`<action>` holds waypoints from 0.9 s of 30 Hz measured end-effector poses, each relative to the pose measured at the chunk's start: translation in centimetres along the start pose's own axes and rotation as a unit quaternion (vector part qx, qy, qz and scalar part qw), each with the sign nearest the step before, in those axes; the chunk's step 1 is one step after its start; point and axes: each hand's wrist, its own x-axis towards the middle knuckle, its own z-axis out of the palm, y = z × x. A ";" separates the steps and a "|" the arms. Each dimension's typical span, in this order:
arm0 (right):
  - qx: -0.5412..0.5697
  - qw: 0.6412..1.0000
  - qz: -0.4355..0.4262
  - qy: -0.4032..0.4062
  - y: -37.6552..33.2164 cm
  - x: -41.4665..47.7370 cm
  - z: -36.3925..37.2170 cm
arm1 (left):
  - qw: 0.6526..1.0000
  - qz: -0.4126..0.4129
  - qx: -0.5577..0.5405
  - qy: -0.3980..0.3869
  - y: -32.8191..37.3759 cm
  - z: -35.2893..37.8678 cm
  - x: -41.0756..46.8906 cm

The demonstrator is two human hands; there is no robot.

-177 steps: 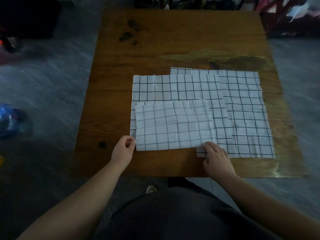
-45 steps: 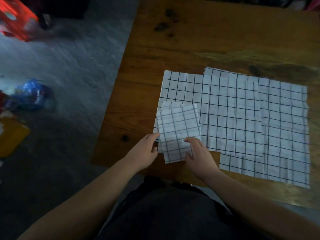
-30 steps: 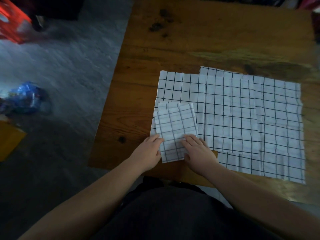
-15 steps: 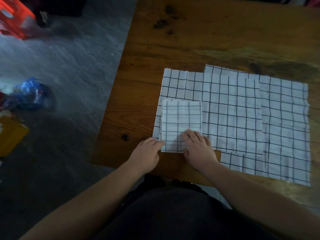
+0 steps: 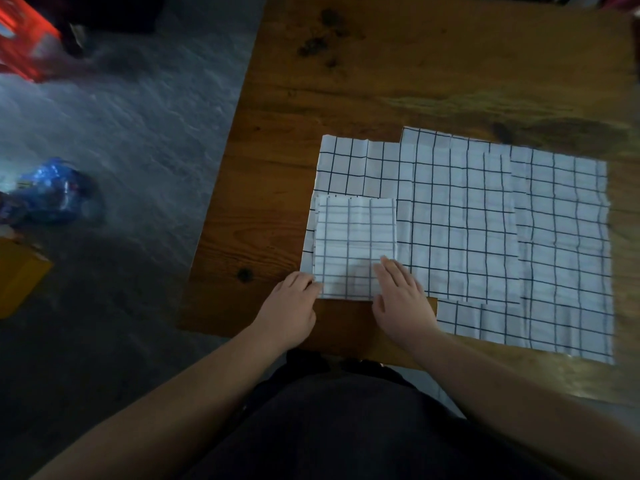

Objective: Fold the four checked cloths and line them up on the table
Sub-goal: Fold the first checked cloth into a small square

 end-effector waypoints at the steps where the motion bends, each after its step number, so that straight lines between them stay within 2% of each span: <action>1: 0.000 1.000 -0.008 -0.004 0.5 -0.7 0.2 | 1.000 0.006 0.001 0.001 0.4 -0.1 0.0; 5: -0.065 0.995 -0.077 -0.020 2.2 -3.1 1.6 | 0.998 0.054 0.023 -0.026 2.7 0.1 -0.3; 8: -0.113 0.989 -0.093 -0.033 2.8 -3.8 2.6 | 0.994 0.073 0.059 -0.054 4.0 1.2 0.2; 14: -0.135 0.985 -0.093 -0.055 2.9 -3.9 3.8 | 0.986 0.055 0.117 -0.101 5.0 3.5 0.6; 27: -0.116 0.989 -0.072 -0.051 5.9 -5.1 3.8 | 0.985 0.004 0.140 -0.105 2.4 3.7 -1.5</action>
